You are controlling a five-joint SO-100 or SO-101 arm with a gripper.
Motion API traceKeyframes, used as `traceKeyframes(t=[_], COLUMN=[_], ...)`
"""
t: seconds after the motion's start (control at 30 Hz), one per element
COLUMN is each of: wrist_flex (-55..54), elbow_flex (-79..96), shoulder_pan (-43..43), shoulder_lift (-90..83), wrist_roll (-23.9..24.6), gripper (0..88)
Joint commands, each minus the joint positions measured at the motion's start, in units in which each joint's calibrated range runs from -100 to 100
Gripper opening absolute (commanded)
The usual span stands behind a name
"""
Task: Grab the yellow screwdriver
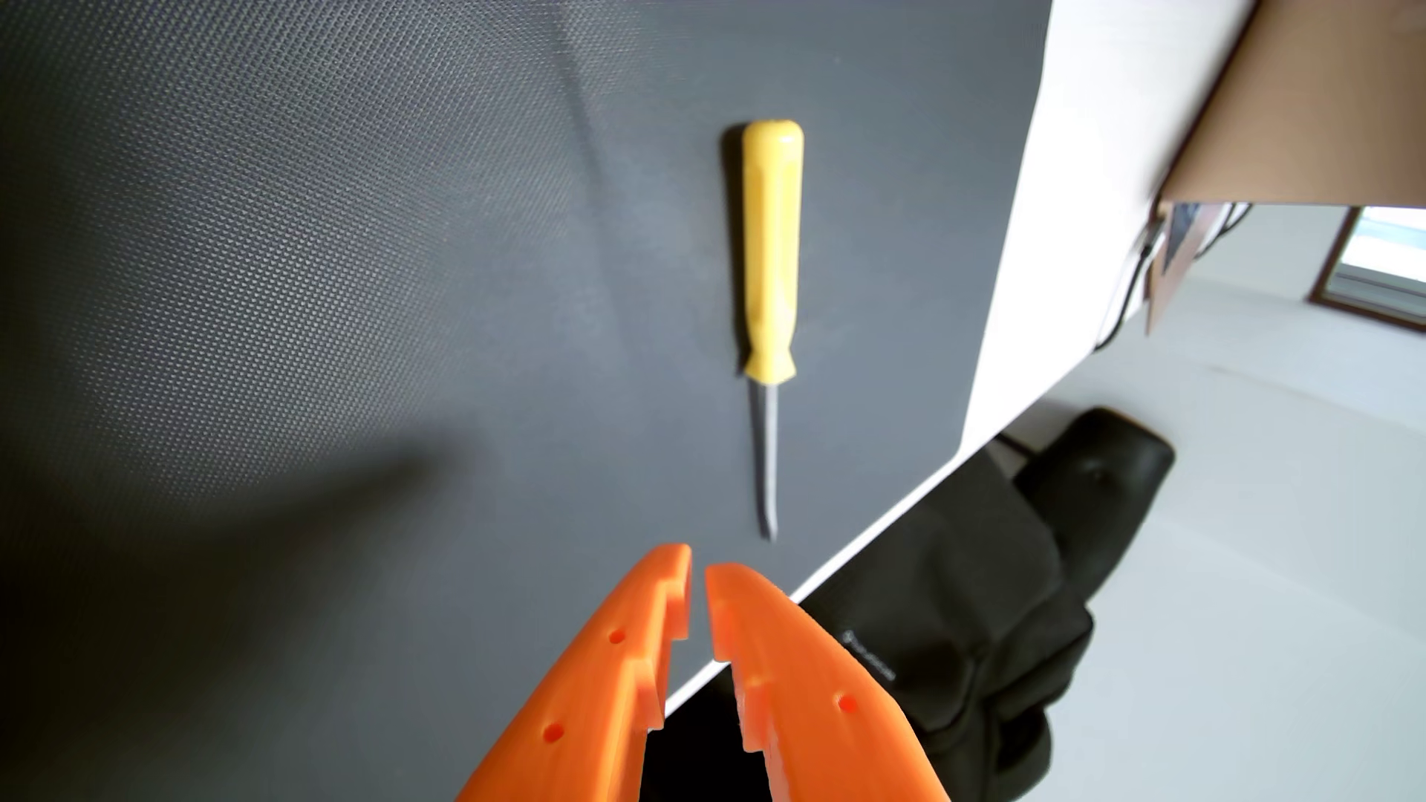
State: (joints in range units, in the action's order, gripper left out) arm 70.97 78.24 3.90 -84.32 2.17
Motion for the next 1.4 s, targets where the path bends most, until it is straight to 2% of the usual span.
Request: traceKeyframes(t=[0.0,0.33,0.6,0.83,1.37], wrist_flex=[-2.64,-10.43,-10.52,-10.6,-11.56], elbow_flex=[-3.09,-3.99,-10.21,-15.79,-28.67], shoulder_pan=[-0.24,0.09,0.34,0.09,0.43], shoulder_lift=[4.36,15.99,27.12,36.97,55.91], wrist_roll=[-0.16,-0.21,-0.31,-3.51,-4.55], gripper=[1.5,1.5,1.5,1.5,1.6])
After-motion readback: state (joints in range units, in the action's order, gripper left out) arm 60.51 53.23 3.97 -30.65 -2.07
